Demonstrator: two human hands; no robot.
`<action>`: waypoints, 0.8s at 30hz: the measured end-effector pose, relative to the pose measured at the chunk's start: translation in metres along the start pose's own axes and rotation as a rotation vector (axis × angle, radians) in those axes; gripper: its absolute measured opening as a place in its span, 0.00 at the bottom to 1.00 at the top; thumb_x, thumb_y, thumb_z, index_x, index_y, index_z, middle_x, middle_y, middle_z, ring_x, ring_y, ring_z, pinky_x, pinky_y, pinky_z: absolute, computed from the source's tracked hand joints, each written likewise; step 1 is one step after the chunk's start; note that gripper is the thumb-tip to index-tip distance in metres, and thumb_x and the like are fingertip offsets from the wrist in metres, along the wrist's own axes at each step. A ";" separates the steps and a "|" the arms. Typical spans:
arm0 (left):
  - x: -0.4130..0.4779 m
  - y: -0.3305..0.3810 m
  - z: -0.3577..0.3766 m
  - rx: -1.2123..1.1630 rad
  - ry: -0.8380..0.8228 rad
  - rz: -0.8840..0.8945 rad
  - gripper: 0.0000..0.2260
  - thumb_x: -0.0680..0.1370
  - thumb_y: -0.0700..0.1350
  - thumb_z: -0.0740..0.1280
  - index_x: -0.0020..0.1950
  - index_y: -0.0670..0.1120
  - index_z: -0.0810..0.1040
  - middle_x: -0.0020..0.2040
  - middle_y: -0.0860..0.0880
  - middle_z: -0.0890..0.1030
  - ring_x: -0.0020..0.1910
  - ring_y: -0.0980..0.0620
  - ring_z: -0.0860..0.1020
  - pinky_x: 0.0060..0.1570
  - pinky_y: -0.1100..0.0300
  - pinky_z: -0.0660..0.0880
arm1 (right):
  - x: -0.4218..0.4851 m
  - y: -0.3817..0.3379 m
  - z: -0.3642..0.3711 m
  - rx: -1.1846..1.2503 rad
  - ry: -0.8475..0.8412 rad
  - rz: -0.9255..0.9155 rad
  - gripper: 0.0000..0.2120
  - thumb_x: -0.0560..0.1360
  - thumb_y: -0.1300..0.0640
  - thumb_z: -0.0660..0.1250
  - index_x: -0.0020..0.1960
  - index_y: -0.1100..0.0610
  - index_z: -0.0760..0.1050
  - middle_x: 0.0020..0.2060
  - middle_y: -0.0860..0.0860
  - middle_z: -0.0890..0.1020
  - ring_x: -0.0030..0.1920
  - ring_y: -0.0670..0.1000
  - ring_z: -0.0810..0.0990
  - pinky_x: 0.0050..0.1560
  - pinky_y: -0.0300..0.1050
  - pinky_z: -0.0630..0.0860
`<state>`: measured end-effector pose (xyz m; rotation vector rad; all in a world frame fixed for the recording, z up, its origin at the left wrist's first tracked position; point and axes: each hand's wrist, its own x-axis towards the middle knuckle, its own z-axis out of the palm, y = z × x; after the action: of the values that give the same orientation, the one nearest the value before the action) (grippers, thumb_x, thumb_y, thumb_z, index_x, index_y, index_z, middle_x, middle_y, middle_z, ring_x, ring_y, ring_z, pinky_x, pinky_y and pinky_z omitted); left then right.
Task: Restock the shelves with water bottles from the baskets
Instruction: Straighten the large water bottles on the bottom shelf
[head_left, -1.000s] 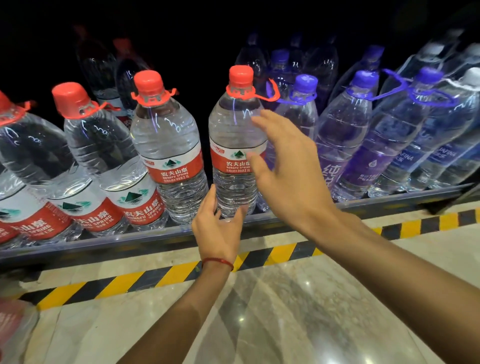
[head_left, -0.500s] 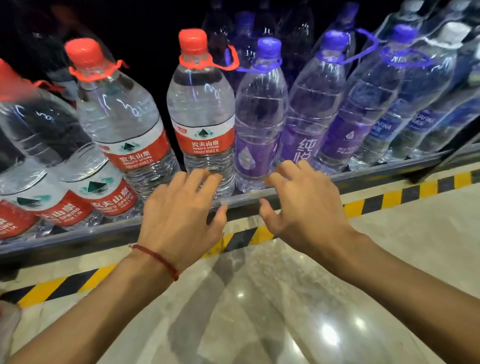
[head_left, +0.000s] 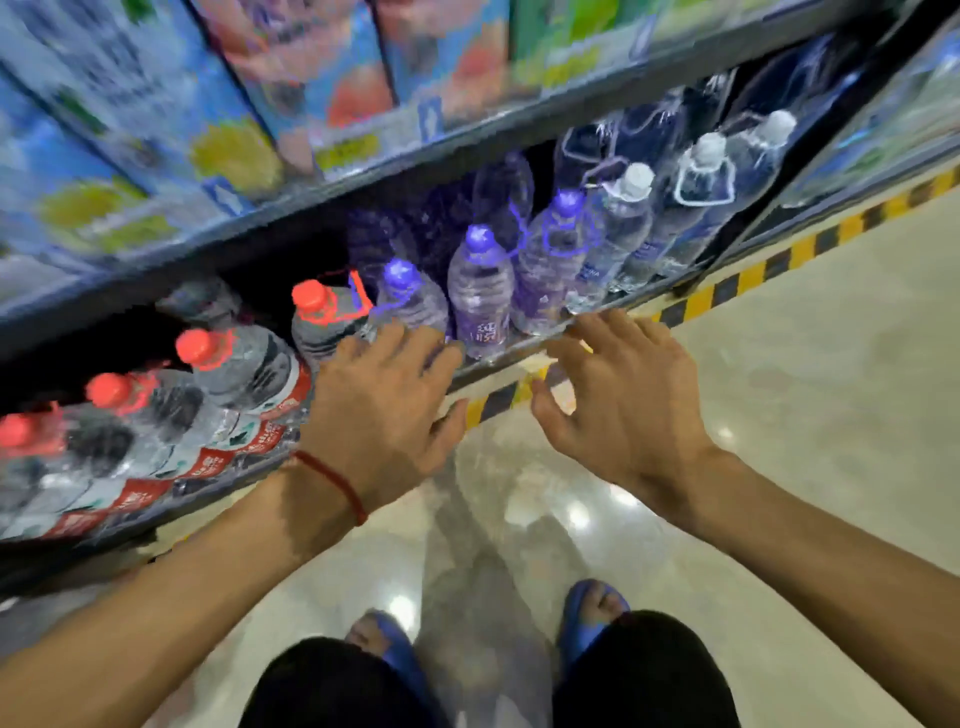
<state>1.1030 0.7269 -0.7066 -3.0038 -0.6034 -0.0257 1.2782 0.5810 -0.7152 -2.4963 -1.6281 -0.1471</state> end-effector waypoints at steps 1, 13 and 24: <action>0.004 0.003 -0.027 -0.012 -0.027 0.003 0.21 0.79 0.58 0.61 0.64 0.46 0.78 0.57 0.44 0.79 0.55 0.40 0.77 0.49 0.44 0.73 | 0.000 0.005 -0.029 -0.011 -0.029 0.030 0.16 0.74 0.45 0.64 0.50 0.55 0.82 0.45 0.54 0.82 0.47 0.62 0.80 0.48 0.55 0.72; 0.043 0.058 -0.339 -0.119 -0.140 0.181 0.25 0.77 0.59 0.58 0.65 0.46 0.78 0.62 0.45 0.78 0.58 0.39 0.76 0.51 0.44 0.74 | -0.054 0.008 -0.357 0.038 -0.015 0.563 0.20 0.75 0.42 0.63 0.54 0.56 0.84 0.50 0.52 0.84 0.54 0.59 0.80 0.56 0.55 0.73; 0.016 0.108 -0.436 -0.079 -0.124 0.636 0.24 0.77 0.59 0.60 0.67 0.47 0.76 0.64 0.45 0.77 0.60 0.40 0.75 0.52 0.46 0.73 | -0.143 -0.058 -0.459 -0.086 0.131 0.900 0.19 0.76 0.43 0.65 0.55 0.56 0.84 0.52 0.52 0.84 0.56 0.59 0.80 0.58 0.55 0.71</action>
<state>1.1593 0.5991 -0.2792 -3.1358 0.3725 0.1772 1.1695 0.3901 -0.2836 -2.9262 -0.3534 -0.2530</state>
